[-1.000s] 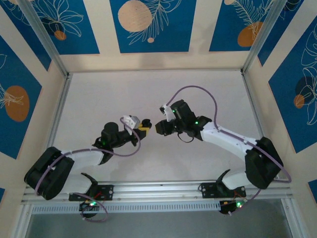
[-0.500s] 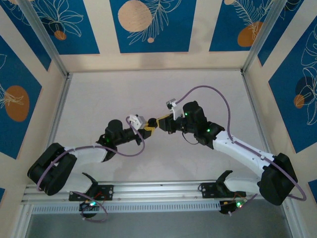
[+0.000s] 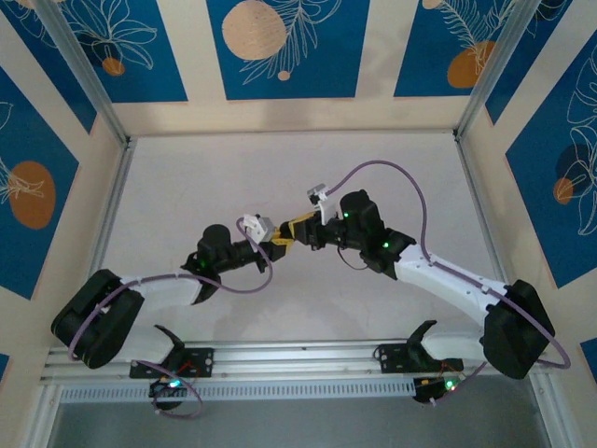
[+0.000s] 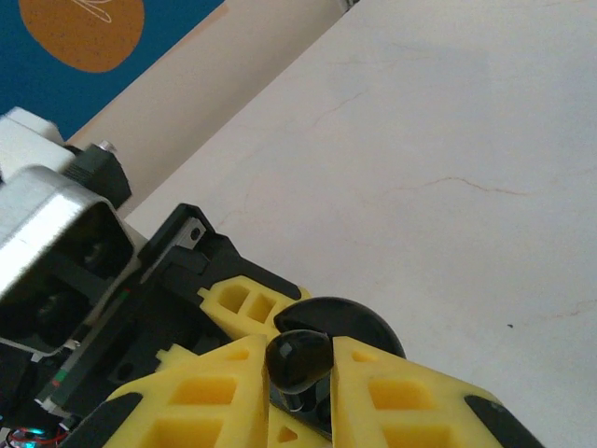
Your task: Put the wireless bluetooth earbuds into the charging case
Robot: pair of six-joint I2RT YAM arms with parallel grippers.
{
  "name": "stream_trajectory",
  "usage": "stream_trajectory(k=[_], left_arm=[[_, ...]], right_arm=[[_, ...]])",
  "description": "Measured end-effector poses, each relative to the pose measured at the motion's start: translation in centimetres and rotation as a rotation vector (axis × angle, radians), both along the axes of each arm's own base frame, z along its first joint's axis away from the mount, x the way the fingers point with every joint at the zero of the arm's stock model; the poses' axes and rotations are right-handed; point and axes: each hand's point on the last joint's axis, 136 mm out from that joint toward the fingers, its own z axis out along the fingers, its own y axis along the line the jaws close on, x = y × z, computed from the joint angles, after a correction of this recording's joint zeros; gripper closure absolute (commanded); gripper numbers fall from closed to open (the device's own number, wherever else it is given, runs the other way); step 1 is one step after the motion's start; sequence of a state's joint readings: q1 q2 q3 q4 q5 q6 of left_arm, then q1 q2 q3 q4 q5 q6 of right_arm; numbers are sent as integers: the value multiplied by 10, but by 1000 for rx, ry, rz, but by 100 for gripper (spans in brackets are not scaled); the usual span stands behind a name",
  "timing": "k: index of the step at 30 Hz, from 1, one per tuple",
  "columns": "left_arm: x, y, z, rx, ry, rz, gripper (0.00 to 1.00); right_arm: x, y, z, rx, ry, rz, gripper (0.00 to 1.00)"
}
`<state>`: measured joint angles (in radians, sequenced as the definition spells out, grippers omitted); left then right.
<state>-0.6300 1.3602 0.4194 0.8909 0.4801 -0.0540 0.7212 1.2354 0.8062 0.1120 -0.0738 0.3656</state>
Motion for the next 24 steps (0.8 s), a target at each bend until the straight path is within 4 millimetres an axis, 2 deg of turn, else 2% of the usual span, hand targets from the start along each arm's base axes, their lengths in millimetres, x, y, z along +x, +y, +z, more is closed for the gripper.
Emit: stream_trajectory(k=[4,20,24], left_arm=[[-1,-1,8,-22,-7,-6,81],[-1,0,14,-43,7,2,81],[-2,1,15,-39,11,6,81]], right_arm=[[0,3,-5,-10,2,3,80],[0,8,-2,-48,-82,-1,79],[-2,9,-1,-54,-97,3,71]])
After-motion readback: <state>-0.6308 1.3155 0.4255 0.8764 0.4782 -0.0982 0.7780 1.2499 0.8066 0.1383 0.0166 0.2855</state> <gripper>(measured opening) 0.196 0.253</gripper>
